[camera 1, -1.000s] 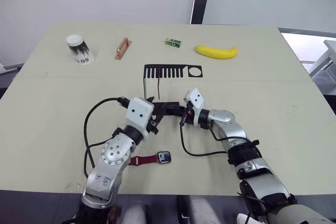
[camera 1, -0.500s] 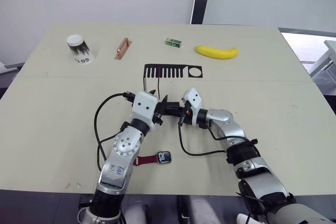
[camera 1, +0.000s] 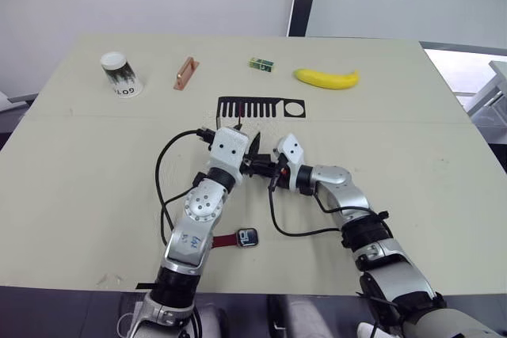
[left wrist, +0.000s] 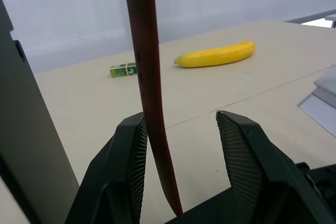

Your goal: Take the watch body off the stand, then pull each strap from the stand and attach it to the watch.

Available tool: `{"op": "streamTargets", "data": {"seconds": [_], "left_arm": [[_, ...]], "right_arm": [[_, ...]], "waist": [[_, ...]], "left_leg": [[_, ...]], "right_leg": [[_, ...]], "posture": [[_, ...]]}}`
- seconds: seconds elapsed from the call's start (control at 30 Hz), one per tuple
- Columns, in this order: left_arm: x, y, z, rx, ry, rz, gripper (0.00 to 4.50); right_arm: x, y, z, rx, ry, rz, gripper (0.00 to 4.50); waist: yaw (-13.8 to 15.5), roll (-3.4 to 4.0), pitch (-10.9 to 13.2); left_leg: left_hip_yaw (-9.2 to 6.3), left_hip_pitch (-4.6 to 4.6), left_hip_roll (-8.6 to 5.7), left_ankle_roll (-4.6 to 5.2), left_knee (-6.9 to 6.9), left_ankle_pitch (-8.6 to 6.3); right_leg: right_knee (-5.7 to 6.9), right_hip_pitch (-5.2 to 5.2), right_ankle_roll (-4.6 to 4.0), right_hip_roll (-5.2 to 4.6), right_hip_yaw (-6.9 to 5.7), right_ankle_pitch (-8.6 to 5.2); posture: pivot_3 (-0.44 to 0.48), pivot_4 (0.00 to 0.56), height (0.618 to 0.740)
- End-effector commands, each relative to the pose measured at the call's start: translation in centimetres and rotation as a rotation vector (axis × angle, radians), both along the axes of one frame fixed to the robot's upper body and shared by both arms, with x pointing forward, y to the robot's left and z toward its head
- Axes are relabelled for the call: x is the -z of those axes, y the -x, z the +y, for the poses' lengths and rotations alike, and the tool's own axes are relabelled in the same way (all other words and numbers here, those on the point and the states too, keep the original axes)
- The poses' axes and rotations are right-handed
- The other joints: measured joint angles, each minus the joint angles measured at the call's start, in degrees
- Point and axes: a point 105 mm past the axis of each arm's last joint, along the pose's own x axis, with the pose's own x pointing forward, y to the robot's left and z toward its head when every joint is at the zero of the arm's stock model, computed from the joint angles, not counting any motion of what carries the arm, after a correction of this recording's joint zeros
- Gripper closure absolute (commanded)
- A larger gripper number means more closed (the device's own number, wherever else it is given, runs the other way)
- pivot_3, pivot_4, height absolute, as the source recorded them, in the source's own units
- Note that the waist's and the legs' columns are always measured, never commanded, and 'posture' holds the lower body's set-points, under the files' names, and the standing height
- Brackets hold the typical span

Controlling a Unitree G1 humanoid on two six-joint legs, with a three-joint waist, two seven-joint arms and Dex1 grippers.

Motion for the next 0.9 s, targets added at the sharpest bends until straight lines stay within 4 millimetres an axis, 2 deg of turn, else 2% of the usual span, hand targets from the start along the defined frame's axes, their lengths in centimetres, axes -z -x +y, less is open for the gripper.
{"op": "streamTargets", "data": {"seconds": [0.03,0.07,0.17,0.23,0.27,0.53,0.9], "left_arm": [[-1.2,0.0,-0.1,-0.011,0.019,-0.049,2.25],[-1.2,-0.1,0.0,-0.016,0.022,-0.047,2.25],[-1.1,-0.1,0.4,-0.036,0.027,-0.049,3.13],[-1.3,-0.2,0.6,-0.044,0.03,-0.056,4.13],[-1.4,-0.2,0.7,-0.049,0.031,-0.065,4.42],[-1.9,-0.4,1.1,-0.064,0.048,-0.089,4.42],[-2.7,0.3,0.2,0.009,0.063,-0.131,4.42]], "right_arm": [[2.7,0.8,-0.3,-0.003,0.05,0.092,4.5],[2.7,0.8,-0.4,-0.002,0.051,0.093,4.5],[2.9,0.9,-0.4,-0.001,0.053,0.096,4.5],[3.0,0.9,-0.4,0.0,0.053,0.098,4.5],[3.0,0.9,-0.4,0.0,0.053,0.099,4.5],[3.3,1.1,-0.4,-0.007,0.061,0.111,4.5],[3.5,1.0,-0.4,0.006,0.066,0.115,4.5]], "waist": [[0.01,0.0,0.0],[0.01,0.0,0.0],[0.01,0.0,0.0],[0.02,0.0,0.0],[0.02,0.0,0.0],[0.03,-0.01,0.0],[0.02,-0.01,0.0]], "left_leg": [[0.0,0.0,0.0,0.0,0.0,0.0],[0.0,0.0,0.0,0.0,0.0,0.0],[0.0,0.0,0.0,0.0,0.0,0.0],[0.0,0.0,0.0,0.0,0.0,0.0],[0.0,0.0,0.0,0.0,0.0,0.0],[-0.01,0.0,0.0,0.0,0.0,0.0],[0.0,0.0,0.0,0.0,0.0,0.0]], "right_leg": [[-0.01,0.0,0.0,0.0,0.0,0.0],[-0.01,0.0,0.0,0.0,0.0,0.0],[-0.01,0.0,0.0,0.0,-0.01,0.0],[0.0,0.0,0.0,-0.01,-0.01,0.0],[-0.01,0.0,0.0,-0.01,-0.01,0.0],[-0.01,0.0,0.0,-0.01,-0.01,0.0],[-0.02,0.0,0.0,-0.01,-0.02,0.0]], "posture": [[0.0,0.15,0.739],[0.0,0.15,0.739],[0.0,0.15,0.739],[0.0,0.15,0.739],[0.0,0.15,0.739],[0.0,0.15,0.739],[0.0,0.15,0.739]]}}
